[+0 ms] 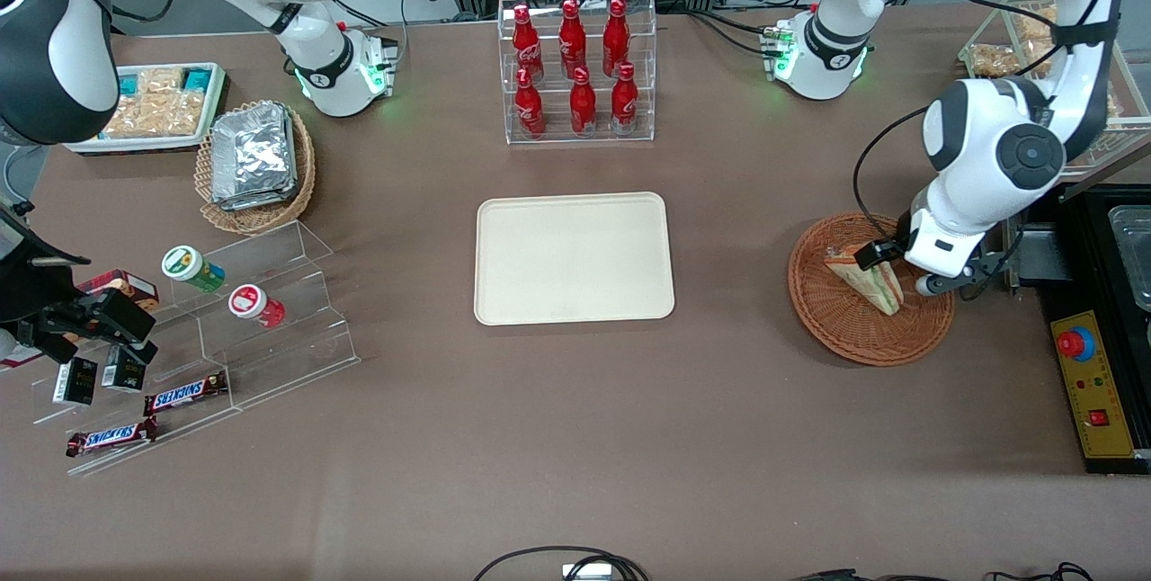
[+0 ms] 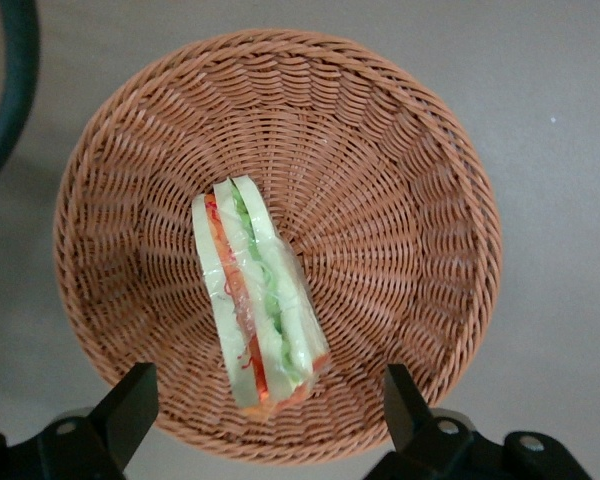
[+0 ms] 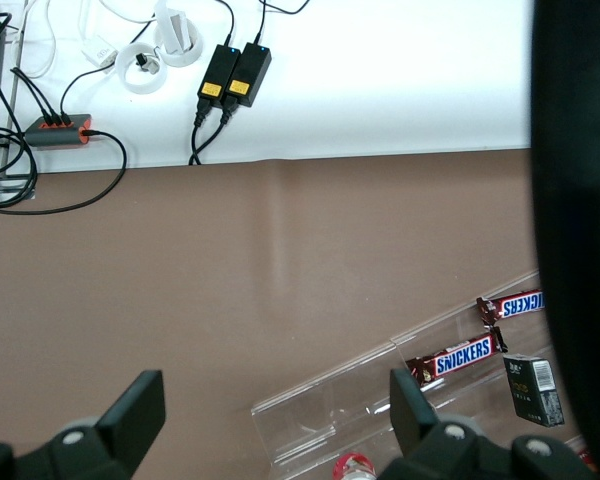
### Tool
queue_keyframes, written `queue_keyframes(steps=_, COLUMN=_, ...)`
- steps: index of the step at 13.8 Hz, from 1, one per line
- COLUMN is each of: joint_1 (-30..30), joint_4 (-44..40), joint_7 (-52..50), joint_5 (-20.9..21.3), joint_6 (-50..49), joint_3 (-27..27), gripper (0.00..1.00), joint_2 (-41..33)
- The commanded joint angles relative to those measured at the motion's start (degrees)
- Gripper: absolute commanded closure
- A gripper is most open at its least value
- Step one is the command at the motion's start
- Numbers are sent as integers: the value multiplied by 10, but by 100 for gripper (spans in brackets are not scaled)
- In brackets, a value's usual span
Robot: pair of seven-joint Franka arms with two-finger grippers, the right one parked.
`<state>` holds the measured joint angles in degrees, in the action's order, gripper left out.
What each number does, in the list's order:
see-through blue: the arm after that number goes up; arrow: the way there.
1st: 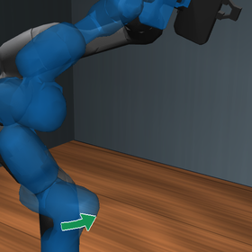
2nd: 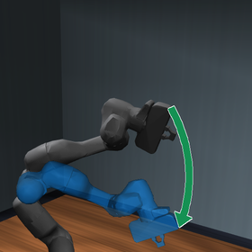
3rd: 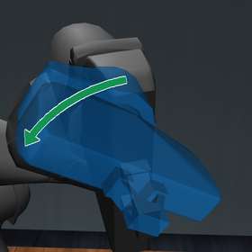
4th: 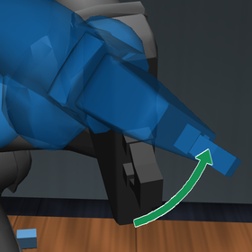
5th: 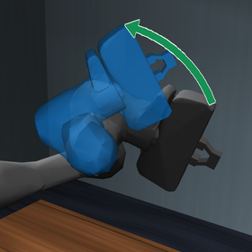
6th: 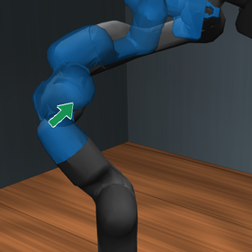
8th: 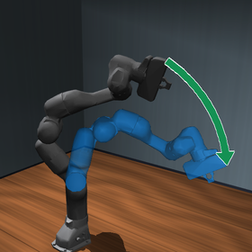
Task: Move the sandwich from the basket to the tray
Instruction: 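Lower the open left gripper around the sandwich and close it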
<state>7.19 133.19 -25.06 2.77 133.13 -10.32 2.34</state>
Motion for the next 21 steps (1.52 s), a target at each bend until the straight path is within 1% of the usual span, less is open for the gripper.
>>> queue_keyframes(steps=1, joint_1=3, joint_4=49, joint_7=-42, joint_5=5, joint_6=64, joint_3=0, gripper=0, joint_2=-8)
queue_keyframes(steps=5, joint_1=3, joint_4=75, joint_7=-61, joint_5=5, joint_6=118, joint_3=3, gripper=0, joint_2=8)
queue_keyframes(steps=9, joint_1=3, joint_4=82, joint_7=-90, joint_5=5, joint_6=162, joint_3=5, gripper=0, joint_2=39)
queue_keyframes(steps=11, joint_1=2, joint_4=83, joint_7=-92, joint_5=6, joint_6=180, joint_3=25, gripper=0, joint_2=50)
queue_keyframes(steps=13, joint_1=2, joint_4=84, joint_7=-93, joint_5=5, joint_6=186, joint_3=27, gripper=0, joint_2=57)
queue_keyframes(steps=17, joint_1=2, joint_4=84, joint_7=-142, joint_5=5, joint_6=218, joint_3=27, gripper=0, joint_2=83)
queue_keyframes(steps=18, joint_1=1, joint_4=84, joint_7=-151, joint_5=5, joint_6=218, joint_3=27, gripper=7, joint_2=86)
queue_keyframes(steps=19, joint_1=1, joint_4=84, joint_7=-158, joint_5=5, joint_6=222, joint_3=27, gripper=35, joint_2=89)
queue_keyframes(steps=20, joint_1=1, joint_4=83, joint_7=-169, joint_5=5, joint_6=223, joint_3=27, gripper=73, joint_2=92)
queue_keyframes(steps=21, joint_1=1, joint_4=81, joint_7=-173, joint_5=5, joint_6=223, joint_3=27, gripper=100, joint_2=95)
